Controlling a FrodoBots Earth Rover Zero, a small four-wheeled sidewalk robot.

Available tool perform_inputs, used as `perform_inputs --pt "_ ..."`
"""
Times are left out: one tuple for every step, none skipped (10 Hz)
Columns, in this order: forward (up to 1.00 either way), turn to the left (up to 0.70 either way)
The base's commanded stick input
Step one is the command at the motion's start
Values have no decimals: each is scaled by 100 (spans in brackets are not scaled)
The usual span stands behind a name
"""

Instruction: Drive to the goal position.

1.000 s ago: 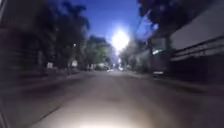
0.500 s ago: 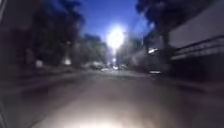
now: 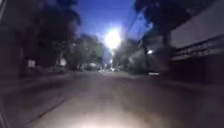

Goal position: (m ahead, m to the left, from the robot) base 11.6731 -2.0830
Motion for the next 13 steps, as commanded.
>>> perform_inputs --pt "85 1" --pt "85 1" --pt "85 1" --pt "85 1" --pt "85 1" --pt "85 1" --pt "85 1" --pt "85 1" --pt "85 1" --pt "85 -13" --pt "85 -29" --pt "85 -33" --pt "85 -33"
